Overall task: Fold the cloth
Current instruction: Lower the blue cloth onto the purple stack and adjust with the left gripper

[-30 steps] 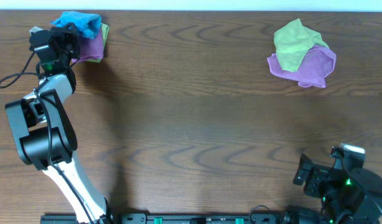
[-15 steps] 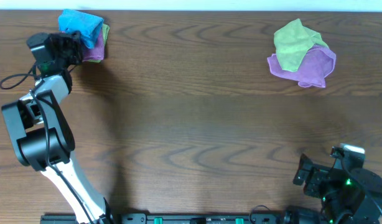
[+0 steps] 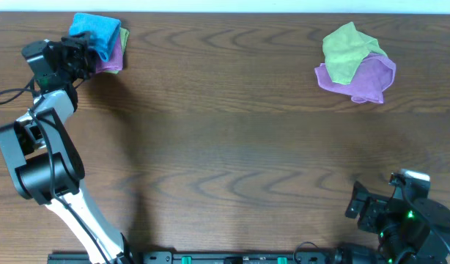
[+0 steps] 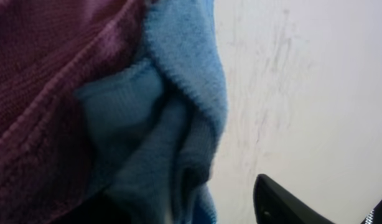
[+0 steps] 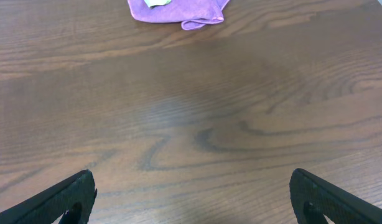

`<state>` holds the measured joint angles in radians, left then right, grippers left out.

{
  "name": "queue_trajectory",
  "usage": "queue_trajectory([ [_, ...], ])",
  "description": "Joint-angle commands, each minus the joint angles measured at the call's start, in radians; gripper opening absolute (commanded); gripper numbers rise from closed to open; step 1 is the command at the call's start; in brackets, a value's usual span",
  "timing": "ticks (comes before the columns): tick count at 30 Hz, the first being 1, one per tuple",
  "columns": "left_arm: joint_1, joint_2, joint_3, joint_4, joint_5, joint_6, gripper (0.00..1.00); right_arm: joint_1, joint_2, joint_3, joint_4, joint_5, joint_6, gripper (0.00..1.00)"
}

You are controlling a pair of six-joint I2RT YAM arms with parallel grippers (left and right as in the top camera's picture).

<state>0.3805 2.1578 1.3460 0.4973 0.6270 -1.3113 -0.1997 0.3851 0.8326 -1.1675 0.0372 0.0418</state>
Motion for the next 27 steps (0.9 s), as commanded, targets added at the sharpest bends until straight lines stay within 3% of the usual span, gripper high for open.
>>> queue_trajectory([
  [1, 0.014, -0.040, 0.018, 0.005, 0.022, 0.009, 0.75, -0.008, 0.001, -0.003, -0.002, 0.000, 0.013, 0.99],
  [4, 0.030, -0.045, 0.018, 0.005, 0.034, 0.036, 0.96, -0.008, 0.001, -0.004, -0.002, 0.000, 0.013, 0.99],
  [12, 0.077, -0.092, 0.018, 0.006, 0.152, 0.113, 0.95, -0.008, 0.001, -0.003, -0.002, 0.000, 0.013, 0.99],
  [15, 0.085, -0.132, 0.018, 0.011, 0.206, 0.209, 0.95, -0.008, 0.001, -0.003, -0.002, 0.000, 0.013, 0.99],
  [17, 0.085, -0.164, 0.018, 0.057, 0.245, 0.349, 0.95, -0.008, 0.001, -0.003, -0.002, 0.000, 0.013, 0.99],
  [23, 0.082, -0.180, 0.018, 0.050, 0.243, 0.346, 0.95, -0.008, 0.001, -0.003, -0.002, 0.000, 0.013, 0.99],
  [27, 0.069, -0.179, 0.018, 0.035, 0.154, 0.348, 0.95, -0.008, 0.001, -0.003, -0.002, 0.000, 0.013, 0.99],
])
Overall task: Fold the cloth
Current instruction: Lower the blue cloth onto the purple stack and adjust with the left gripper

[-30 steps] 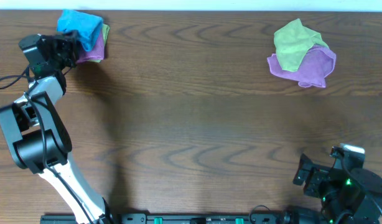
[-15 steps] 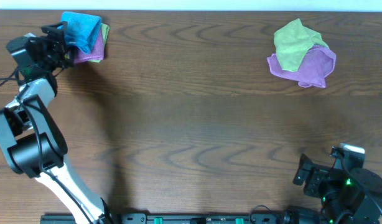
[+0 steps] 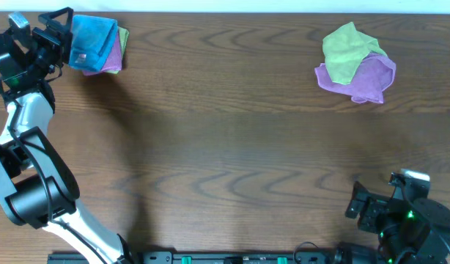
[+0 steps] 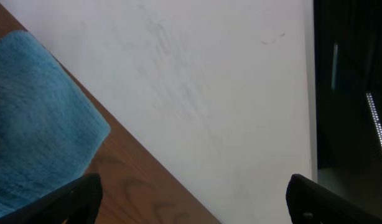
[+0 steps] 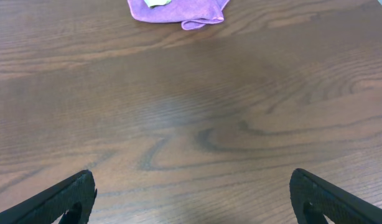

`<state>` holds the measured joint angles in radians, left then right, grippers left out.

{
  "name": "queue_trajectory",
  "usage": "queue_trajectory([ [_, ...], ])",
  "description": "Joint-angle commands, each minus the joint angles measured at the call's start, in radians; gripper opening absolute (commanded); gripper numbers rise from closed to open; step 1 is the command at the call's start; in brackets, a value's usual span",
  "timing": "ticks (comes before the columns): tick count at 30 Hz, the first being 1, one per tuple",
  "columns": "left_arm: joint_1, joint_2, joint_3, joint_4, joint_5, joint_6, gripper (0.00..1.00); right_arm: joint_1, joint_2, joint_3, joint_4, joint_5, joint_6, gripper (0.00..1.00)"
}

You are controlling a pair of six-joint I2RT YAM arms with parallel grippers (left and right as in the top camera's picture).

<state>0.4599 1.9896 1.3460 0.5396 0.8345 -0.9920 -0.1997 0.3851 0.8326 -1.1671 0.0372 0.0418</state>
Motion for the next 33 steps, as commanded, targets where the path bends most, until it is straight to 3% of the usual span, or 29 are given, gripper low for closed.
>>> queue_trajectory([
  [1, -0.016, -0.009, 0.018, -0.014, -0.085, 0.028, 0.95, -0.008, 0.001, -0.003, -0.003, 0.000, 0.013, 0.99],
  [10, -0.109, 0.071, 0.018, 0.059, -0.236, 0.101, 0.95, -0.008, 0.001, -0.003, -0.003, 0.000, 0.013, 0.99],
  [16, -0.114, 0.172, 0.019, 0.123, -0.326, -0.023, 0.95, -0.008, 0.001, -0.003, -0.003, 0.000, 0.013, 0.99],
  [21, -0.112, 0.215, 0.019, 0.065, -0.335, -0.155, 0.96, -0.008, 0.001, -0.003, -0.003, 0.000, 0.013, 0.99],
  [25, -0.111, 0.216, 0.019, 0.029, -0.315, -0.161, 0.96, -0.008, 0.001, -0.003, -0.003, 0.000, 0.013, 0.99],
  [33, -0.102, 0.207, 0.019, 0.317, -0.212, -0.212, 0.95, -0.008, 0.001, -0.003, -0.003, 0.000, 0.013, 0.99],
])
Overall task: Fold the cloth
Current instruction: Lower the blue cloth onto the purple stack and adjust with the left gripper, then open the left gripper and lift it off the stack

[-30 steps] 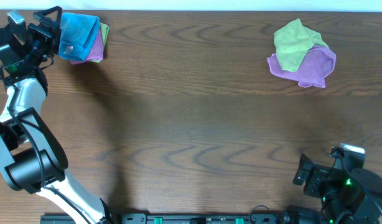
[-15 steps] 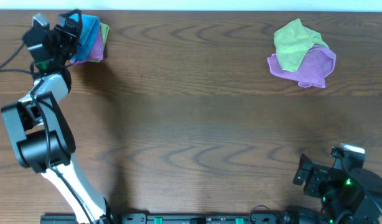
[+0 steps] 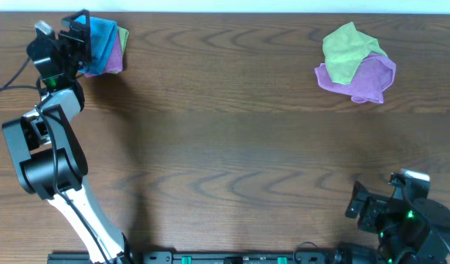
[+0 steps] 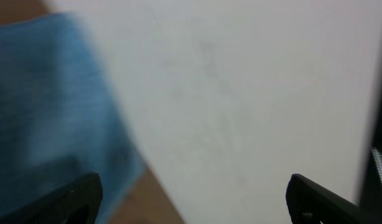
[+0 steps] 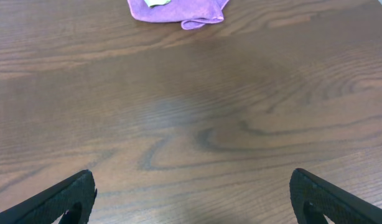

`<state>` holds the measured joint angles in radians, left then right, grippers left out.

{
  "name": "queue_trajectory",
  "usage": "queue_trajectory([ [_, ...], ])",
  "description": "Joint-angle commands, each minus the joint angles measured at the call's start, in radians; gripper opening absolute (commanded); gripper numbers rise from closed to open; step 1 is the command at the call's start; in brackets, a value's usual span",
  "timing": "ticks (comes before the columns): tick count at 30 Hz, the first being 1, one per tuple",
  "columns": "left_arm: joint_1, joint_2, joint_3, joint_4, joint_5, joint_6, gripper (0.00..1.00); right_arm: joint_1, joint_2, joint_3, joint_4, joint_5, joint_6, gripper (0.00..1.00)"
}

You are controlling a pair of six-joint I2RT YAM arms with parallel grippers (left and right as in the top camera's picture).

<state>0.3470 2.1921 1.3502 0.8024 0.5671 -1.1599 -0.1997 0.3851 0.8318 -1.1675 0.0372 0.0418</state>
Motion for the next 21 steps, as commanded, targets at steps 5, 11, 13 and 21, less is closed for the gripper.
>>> queue_trajectory([
  [5, 0.019, -0.066, 0.015, 0.279, 0.259, 0.018, 0.96, -0.008, 0.001, -0.003, -0.002, 0.000, 0.013, 0.99],
  [11, -0.029, -0.206, 0.015, 0.401, 0.631, 0.170, 0.96, -0.008, 0.001, -0.003, -0.002, 0.000, 0.013, 0.99],
  [13, -0.066, -0.257, 0.015, 0.415, 0.693, 0.177, 0.96, -0.008, 0.001, -0.003, -0.002, 0.000, 0.013, 0.99],
  [21, -0.134, -0.283, 0.015, 0.385, 0.932, 0.189, 0.95, -0.008, 0.001, -0.003, -0.002, 0.000, 0.013, 0.99],
])
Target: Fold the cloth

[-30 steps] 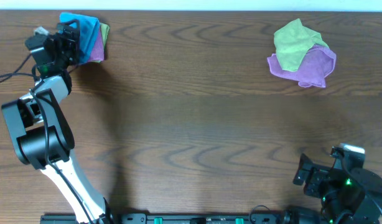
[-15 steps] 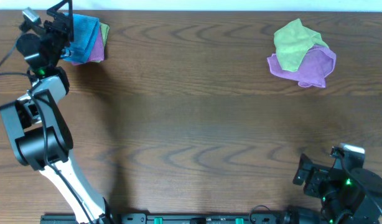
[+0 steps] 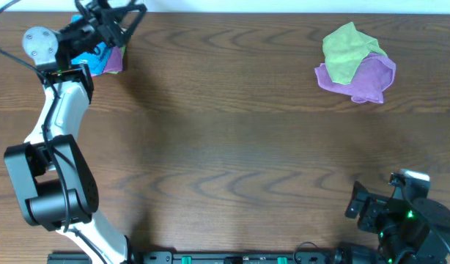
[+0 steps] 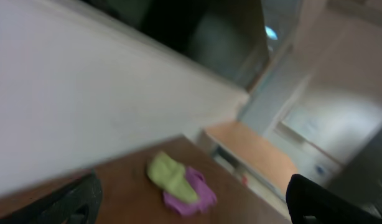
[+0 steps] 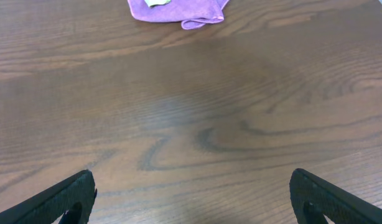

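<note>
A crumpled green cloth (image 3: 345,50) lies on a crumpled purple cloth (image 3: 366,81) at the far right of the table; the blurred left wrist view shows the green cloth (image 4: 168,176) and purple cloth (image 4: 194,199) far off. My left gripper (image 3: 130,15) hangs open and empty at the far left corner, pointing right. My right gripper (image 3: 355,199) rests open and empty at the near right edge; its view shows only the purple cloth's (image 5: 178,12) near edge, far ahead.
A folded stack with a blue cloth (image 3: 93,57) on top and a purple one (image 3: 113,60) below sits at the far left, partly hidden under my left arm. The wooden table (image 3: 225,147) stretches bare between the two piles. A white wall runs along the far edge.
My left gripper has lifted off the folded stack and turned right, so its camera now faces the green and purple pile instead of the blue cloth and wall. The right arm is unchanged.
My left gripper was pressed close against the blue cloth on the folded stack. Then it stood open just left of the stack, the blue cloth lying flat on top. It stayed open beside the stack, and now it points right above it. The right arm stayed parked.
</note>
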`<state>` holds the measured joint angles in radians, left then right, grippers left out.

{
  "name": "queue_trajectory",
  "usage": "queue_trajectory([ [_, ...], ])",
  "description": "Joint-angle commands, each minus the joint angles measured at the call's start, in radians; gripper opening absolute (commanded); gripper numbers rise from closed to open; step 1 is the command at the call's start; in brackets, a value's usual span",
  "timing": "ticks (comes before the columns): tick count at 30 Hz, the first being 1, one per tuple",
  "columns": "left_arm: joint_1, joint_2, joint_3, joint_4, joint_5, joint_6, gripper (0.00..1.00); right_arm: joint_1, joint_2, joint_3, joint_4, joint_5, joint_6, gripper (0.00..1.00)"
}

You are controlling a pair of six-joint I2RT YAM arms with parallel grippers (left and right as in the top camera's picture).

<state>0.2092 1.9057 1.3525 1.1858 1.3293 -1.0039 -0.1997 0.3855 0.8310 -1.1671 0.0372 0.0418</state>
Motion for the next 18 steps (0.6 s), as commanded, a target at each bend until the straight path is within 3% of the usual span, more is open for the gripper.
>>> queue_trajectory([
  [1, 0.008, 0.003, 0.013, -0.003, 0.206, 0.050, 0.95, -0.008, 0.001, -0.002, -0.003, 0.000, 0.013, 0.99],
  [4, 0.051, 0.003, 0.013, 0.008, 0.232, 0.151, 0.95, -0.008, 0.001, -0.002, -0.003, 0.000, 0.013, 0.99],
  [9, 0.156, 0.001, 0.013, 0.043, 0.126, 0.163, 0.95, -0.008, 0.001, -0.002, -0.003, 0.000, 0.013, 0.99],
  [11, 0.190, -0.018, 0.013, 0.075, 0.040, 0.164, 0.96, -0.008, 0.001, -0.002, -0.003, 0.000, 0.013, 0.99],
  [14, 0.214, -0.091, 0.013, 0.067, -0.105, 0.273, 0.96, -0.008, 0.001, -0.002, -0.003, 0.000, 0.013, 0.99],
  [18, 0.208, -0.251, 0.013, -0.151, -0.434, 0.507, 0.96, -0.008, 0.001, -0.002, -0.003, 0.000, 0.013, 0.99],
])
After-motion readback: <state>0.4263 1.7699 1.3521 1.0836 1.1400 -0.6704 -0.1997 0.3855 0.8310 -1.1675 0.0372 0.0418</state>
